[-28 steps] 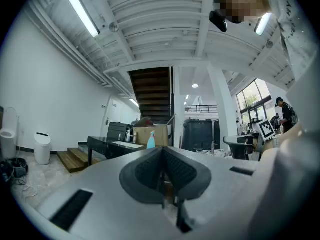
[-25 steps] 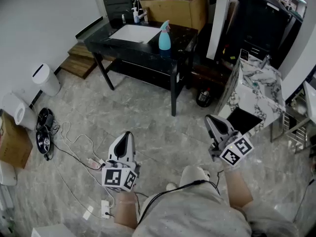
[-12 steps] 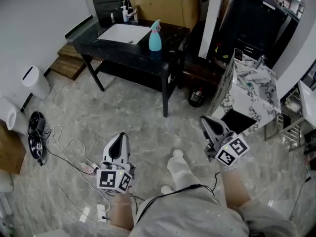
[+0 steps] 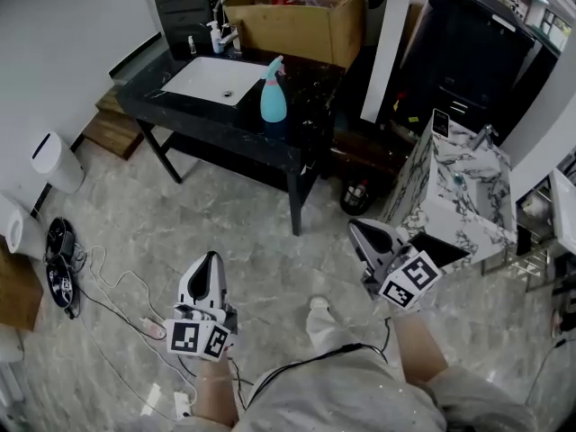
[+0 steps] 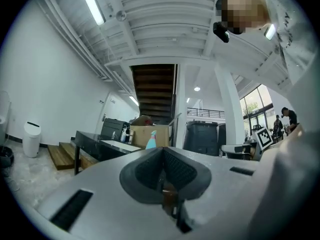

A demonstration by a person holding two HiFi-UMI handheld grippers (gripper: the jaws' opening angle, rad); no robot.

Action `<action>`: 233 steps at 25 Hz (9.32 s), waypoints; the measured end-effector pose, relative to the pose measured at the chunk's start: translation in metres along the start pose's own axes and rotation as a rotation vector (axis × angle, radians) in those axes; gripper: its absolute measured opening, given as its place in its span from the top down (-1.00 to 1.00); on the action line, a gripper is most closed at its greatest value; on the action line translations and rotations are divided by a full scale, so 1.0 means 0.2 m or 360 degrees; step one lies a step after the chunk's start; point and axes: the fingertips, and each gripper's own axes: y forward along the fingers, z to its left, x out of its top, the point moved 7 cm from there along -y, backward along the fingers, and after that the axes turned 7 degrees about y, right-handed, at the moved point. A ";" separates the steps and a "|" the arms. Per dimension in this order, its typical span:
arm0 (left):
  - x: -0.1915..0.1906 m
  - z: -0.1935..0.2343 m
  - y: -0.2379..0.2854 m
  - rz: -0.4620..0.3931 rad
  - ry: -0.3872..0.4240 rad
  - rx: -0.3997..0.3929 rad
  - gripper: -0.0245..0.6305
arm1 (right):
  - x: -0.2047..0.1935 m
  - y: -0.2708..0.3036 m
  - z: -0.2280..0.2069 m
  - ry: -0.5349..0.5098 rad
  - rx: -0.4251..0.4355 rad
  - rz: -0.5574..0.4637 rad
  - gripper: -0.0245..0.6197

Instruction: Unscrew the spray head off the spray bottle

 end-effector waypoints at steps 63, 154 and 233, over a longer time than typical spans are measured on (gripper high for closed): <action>-0.32 0.45 2.25 0.0208 0.0362 -0.0691 -0.20 | 0.41 1.82 -0.99 -0.0003 0.0075 -0.0039 0.19; -0.44 0.34 2.58 0.0591 0.0530 -0.1215 -0.16 | 0.37 1.78 -1.26 0.0026 -0.0112 0.0121 0.31; -0.46 0.34 2.58 0.0633 0.0513 -0.1175 -0.15 | 0.65 2.07 -1.09 -0.0106 0.0215 0.0021 0.43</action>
